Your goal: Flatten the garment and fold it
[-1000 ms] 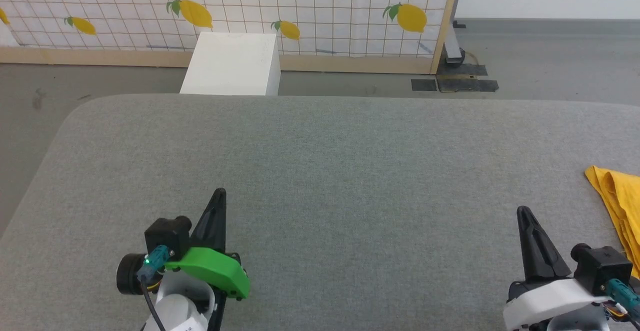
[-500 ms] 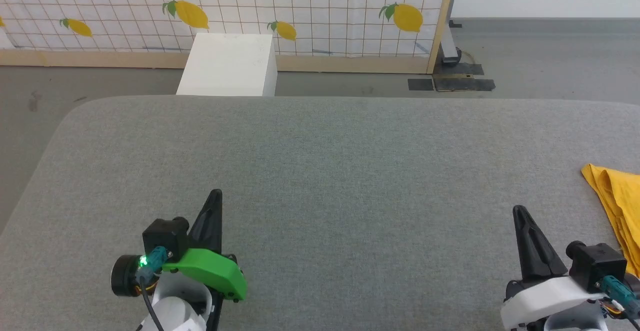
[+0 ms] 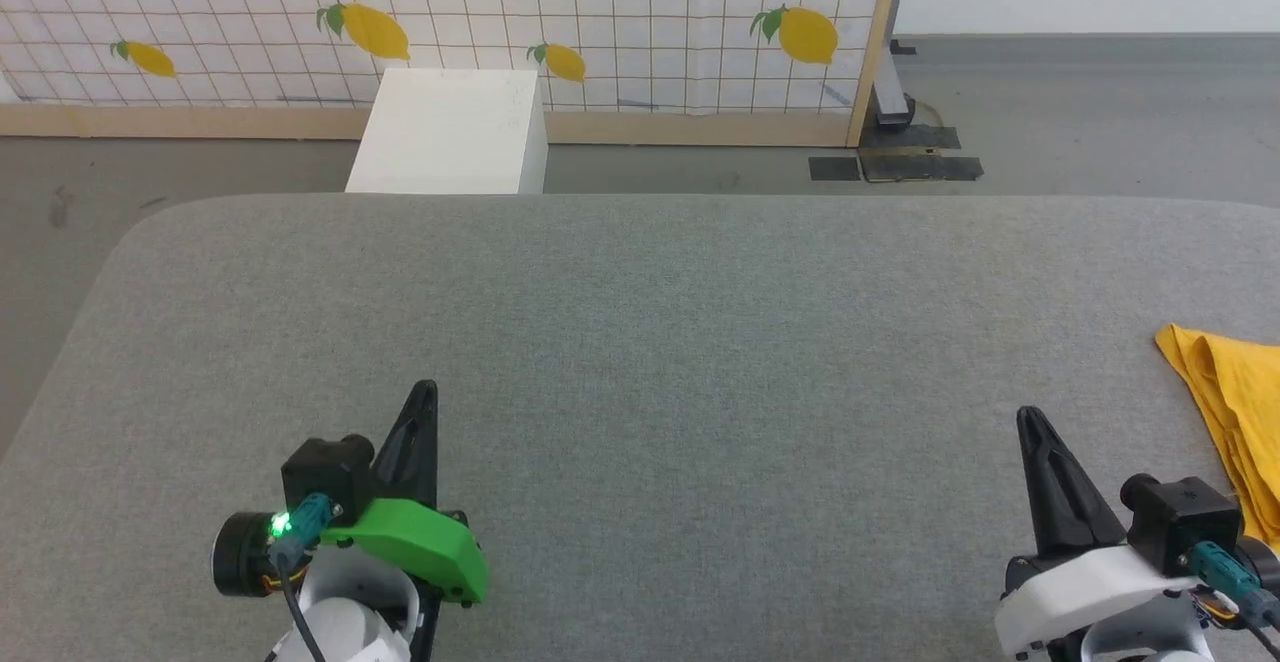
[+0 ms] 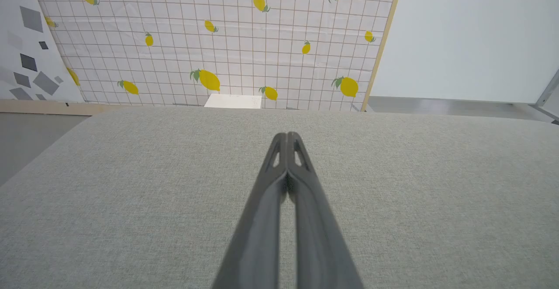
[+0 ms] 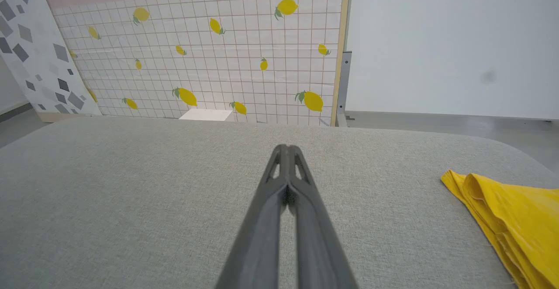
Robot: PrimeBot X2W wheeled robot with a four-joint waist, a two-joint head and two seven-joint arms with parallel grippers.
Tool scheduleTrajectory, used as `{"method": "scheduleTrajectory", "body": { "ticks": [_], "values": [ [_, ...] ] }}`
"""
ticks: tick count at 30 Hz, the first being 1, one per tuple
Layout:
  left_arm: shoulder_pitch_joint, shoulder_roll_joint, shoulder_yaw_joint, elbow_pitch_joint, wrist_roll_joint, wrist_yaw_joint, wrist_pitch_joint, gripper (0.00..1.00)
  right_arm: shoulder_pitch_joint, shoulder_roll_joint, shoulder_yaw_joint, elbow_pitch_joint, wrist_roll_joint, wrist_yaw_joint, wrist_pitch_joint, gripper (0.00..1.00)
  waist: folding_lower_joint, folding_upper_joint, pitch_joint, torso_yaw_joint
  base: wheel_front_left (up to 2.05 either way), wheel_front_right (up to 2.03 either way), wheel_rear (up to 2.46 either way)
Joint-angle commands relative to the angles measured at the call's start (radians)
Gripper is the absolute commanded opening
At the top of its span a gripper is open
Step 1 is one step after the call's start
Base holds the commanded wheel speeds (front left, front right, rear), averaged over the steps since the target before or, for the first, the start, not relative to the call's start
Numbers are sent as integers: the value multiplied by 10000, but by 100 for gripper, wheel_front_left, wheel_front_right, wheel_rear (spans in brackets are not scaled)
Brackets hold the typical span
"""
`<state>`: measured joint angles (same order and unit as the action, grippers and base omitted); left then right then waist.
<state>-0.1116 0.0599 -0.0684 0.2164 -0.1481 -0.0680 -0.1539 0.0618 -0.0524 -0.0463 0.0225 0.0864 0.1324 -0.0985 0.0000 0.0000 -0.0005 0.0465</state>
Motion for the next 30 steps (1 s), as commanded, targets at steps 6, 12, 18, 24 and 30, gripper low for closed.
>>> {"method": "scheduleTrajectory", "body": {
  "ticks": [6, 12, 18, 24, 30],
  "values": [
    [240, -44, 104, -250, 220, 137, 170, 0, -194, 10, 61, -67, -151, -8, 114, 0, 0, 0, 1, -41, 0, 0, 0],
    [343, -50, 172, -475, 369, 201, 331, 0, -244, 12, 108, -86, -235, -9, 216, 0, 0, 0, 1, -91, 0, 0, 0],
    [472, -58, 258, -757, 554, 281, 532, 0, -306, 13, 167, -109, -340, -10, 344, 0, 0, 0, 2, -153, 0, 0, 0],
    [552, -63, 311, -933, 670, 331, 658, 0, -345, 15, 204, -124, -405, -11, 424, 0, 0, 0, 2, -192, 0, 0, 0],
    [629, -68, 362, -1101, 781, 378, 778, 0, -383, 16, 240, -138, -468, -12, 501, 0, 0, 0, 3, -229, 0, 0, 0]
  ]
}}
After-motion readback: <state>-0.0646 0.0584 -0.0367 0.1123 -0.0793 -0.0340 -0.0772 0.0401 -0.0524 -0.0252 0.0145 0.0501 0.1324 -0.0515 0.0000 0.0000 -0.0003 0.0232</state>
